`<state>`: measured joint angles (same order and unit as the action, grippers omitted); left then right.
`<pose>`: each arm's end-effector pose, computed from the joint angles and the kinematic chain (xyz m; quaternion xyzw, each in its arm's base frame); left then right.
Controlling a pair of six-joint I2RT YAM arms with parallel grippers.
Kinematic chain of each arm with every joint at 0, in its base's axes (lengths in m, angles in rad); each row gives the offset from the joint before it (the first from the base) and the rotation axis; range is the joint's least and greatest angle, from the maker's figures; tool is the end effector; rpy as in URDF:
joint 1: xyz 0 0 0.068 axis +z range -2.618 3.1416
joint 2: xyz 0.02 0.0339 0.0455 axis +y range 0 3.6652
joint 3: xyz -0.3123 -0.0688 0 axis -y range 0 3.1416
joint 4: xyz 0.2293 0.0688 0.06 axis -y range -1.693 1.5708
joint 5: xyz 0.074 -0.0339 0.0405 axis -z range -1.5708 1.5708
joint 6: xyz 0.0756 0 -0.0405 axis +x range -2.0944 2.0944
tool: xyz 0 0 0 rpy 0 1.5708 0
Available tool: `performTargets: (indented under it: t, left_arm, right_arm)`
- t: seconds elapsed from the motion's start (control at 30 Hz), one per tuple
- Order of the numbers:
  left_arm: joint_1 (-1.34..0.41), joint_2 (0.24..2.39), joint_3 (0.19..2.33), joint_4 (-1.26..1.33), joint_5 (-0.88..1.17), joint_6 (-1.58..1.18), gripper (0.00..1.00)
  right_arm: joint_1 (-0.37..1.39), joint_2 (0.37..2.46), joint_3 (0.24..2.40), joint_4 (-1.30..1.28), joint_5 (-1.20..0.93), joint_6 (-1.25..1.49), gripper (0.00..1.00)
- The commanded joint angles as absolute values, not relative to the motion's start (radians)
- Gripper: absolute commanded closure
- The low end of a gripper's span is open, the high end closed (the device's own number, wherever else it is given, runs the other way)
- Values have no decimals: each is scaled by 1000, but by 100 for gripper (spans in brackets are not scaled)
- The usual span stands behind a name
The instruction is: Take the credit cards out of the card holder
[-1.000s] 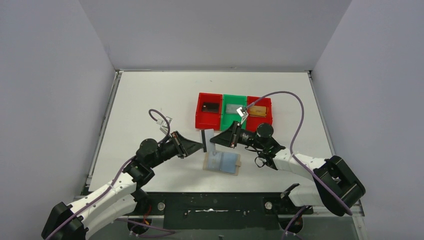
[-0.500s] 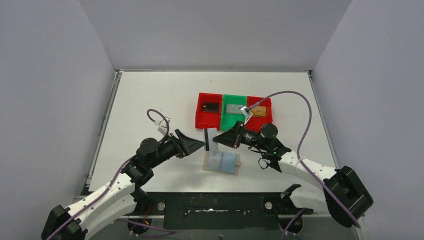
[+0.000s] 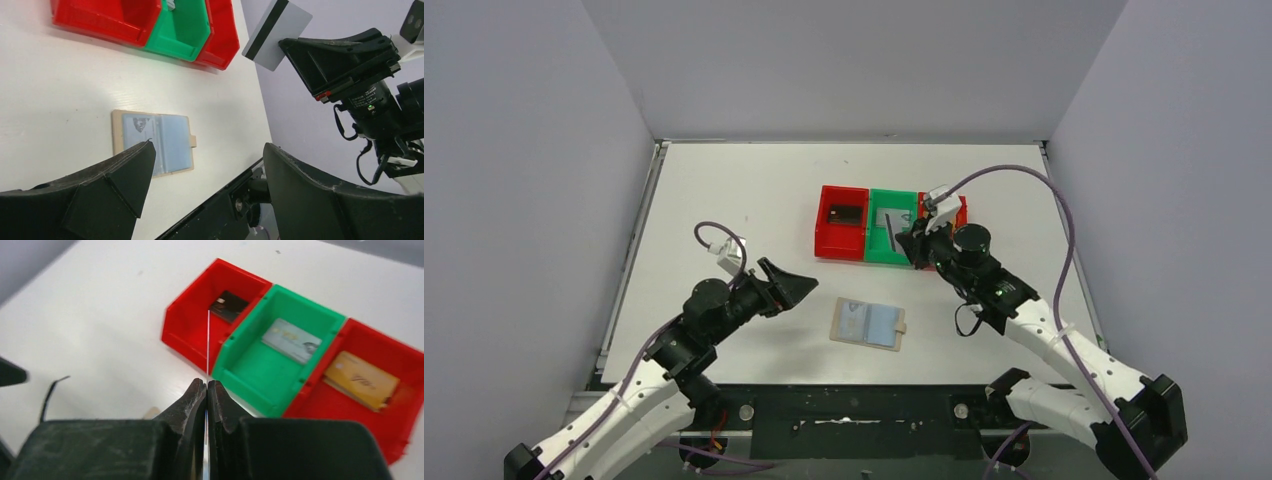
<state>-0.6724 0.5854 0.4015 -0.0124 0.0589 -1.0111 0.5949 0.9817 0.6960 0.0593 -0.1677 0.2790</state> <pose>0.1089 -0.0924 0.2740 -0.1118 0.7648 -0.4881 0.4055 0.1819 0.1383 0.3328 -0.1741 0.7618 0.3220 0.5345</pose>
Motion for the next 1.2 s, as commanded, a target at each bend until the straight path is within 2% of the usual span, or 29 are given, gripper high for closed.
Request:
performTargets:
  t: [0.0,0.2,0.4,0.6,1.17]
  left_arm:
    - [-668,551,466,-87,-2,-972,19]
    - [-667,543,485,-148,-19,-949,12]
    - [-667,535,500,-194,-15,-933,12]
    - [-665,519,500,-220,-10,-927,12]
    - [-664,470,500,-275,-38,-913,11]
  right_arm:
    - [592,1034,792,-48,13,-137,100]
    - [592,1243,951,-165,15,-374,100]
    - [588,1450,1140,-314,-29,-593,100]
    - [574,1640,1256,-366,31,-735,100]
    - [551,1821,1351,-310,33,-929,100]
